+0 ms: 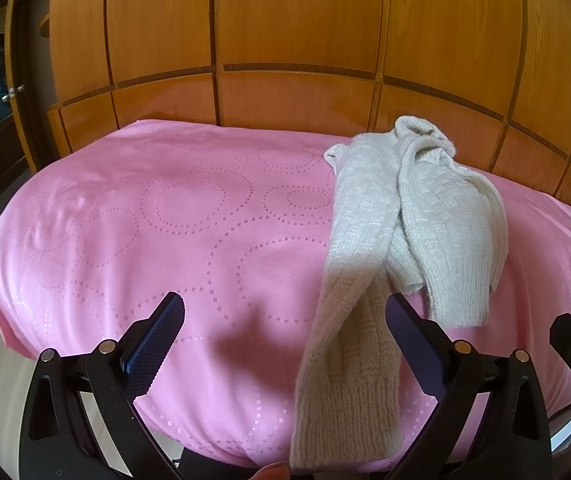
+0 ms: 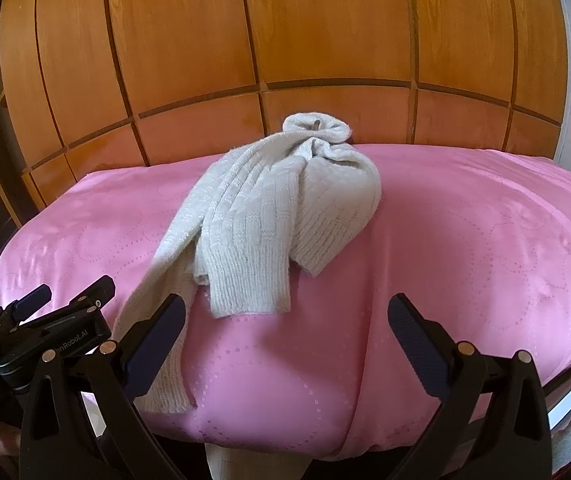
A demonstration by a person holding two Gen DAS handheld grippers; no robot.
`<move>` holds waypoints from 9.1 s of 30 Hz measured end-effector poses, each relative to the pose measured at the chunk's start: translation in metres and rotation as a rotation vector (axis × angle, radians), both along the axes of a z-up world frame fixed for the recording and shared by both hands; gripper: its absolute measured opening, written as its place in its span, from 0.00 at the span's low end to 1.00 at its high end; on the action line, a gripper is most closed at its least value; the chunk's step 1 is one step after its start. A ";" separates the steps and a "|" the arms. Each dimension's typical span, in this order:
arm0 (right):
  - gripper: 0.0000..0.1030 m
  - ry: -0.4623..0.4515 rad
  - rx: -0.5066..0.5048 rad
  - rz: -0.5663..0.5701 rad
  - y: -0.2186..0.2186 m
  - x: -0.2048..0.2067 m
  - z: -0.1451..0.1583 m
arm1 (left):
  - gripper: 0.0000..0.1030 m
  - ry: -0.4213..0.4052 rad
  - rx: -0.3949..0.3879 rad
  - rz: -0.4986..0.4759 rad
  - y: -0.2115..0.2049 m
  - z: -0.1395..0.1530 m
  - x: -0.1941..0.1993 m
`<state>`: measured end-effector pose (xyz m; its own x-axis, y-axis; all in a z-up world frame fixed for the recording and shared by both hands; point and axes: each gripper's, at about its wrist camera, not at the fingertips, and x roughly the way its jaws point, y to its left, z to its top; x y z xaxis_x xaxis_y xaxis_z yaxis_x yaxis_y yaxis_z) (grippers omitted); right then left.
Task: Fold small clothes
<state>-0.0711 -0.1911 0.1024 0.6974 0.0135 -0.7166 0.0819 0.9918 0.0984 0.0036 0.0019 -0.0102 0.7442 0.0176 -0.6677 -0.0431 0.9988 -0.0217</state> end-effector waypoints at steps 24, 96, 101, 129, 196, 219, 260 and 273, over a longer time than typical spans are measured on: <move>0.60 0.186 -0.011 0.204 0.039 0.110 -0.068 | 0.47 0.285 -0.083 -0.235 -0.004 -0.065 0.043; 0.03 0.292 0.396 -0.068 -0.204 0.005 -0.037 | 0.04 0.365 -0.603 -0.121 0.111 -0.024 0.094; 0.39 0.328 0.463 -0.149 -0.219 -0.012 -0.072 | 0.56 0.334 -0.625 -0.075 0.120 -0.045 0.073; 0.13 0.388 0.285 0.038 -0.182 0.045 -0.058 | 0.31 0.423 -0.482 -0.136 0.107 -0.055 0.075; 0.72 0.200 0.036 0.178 -0.065 0.187 -0.081 | 0.58 0.171 -0.492 0.085 0.264 -0.005 0.117; 0.05 0.226 0.259 0.075 -0.183 0.039 -0.042 | 0.07 0.319 -0.529 -0.264 0.135 -0.033 0.007; 0.06 0.125 0.440 -0.719 -0.476 0.248 -0.114 | 0.90 0.282 -0.069 -0.333 -0.027 -0.050 0.102; 0.04 0.201 -0.066 -1.011 -0.565 0.116 -0.058 | 0.91 0.287 -0.087 -0.329 -0.023 -0.049 0.102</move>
<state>0.0452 -0.7565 0.0443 0.2287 -0.5559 -0.7992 0.8891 0.4536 -0.0610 0.1053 -0.0210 -0.0590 0.4852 -0.2551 -0.8363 0.2606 0.9552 -0.1402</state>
